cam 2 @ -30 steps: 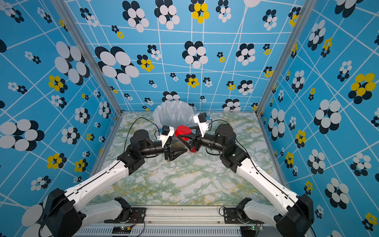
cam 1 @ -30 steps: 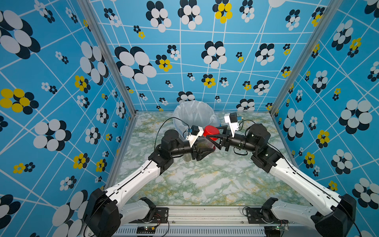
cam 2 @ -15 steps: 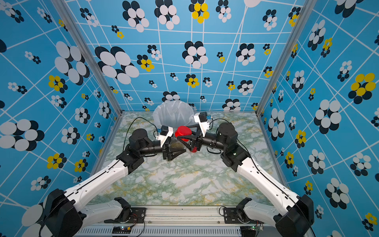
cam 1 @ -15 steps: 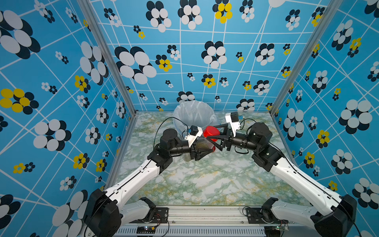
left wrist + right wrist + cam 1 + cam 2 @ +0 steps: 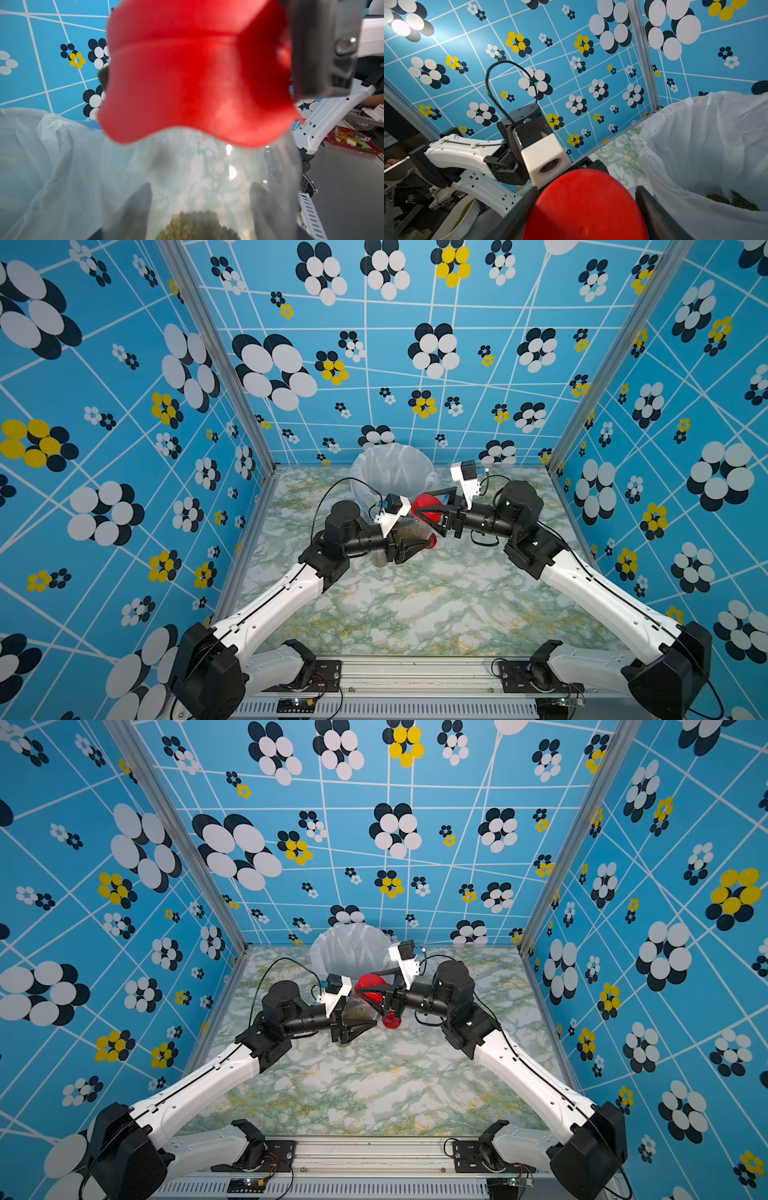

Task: Empty moldy mung beans from jars
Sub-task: Unscrew the lid from the jar.

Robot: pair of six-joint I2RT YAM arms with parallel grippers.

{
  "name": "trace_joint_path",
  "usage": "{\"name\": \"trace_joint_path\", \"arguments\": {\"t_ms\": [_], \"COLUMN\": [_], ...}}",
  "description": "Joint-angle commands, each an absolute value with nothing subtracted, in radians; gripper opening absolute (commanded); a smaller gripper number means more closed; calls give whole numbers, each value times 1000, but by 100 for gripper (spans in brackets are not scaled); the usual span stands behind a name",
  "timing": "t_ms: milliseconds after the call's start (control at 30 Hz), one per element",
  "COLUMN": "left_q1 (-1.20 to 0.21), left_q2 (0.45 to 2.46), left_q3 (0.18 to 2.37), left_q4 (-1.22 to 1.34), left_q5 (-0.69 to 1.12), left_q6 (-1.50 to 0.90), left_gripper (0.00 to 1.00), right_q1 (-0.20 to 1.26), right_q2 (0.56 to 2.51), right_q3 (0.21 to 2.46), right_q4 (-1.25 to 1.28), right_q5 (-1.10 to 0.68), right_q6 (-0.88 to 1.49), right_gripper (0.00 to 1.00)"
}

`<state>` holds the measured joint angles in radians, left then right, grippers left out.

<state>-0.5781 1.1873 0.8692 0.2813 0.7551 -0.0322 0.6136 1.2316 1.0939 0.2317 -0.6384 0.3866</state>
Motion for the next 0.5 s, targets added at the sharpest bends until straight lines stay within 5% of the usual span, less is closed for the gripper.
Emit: {"name": "trace_joint_path", "arguments": {"t_ms": [0,200,467], "left_q1": [-580,-576,-534], "left_q2": [1173,1173,1181], "left_q3": [908,900,886], "left_q4": [275,281,385], "left_q5": [737,756,902], "left_q6": [-11,-9,-88], "left_gripper": [62,63,64], "right_q1": [614,615,614], "right_q2": [1244,1228,1205], "right_q3": [1133,1115,1099], "right_q4": [198,221,239], "right_q5": [-658,-691,-802], "right_q6": [396,354,244], "right_gripper": [69,51,49]}}
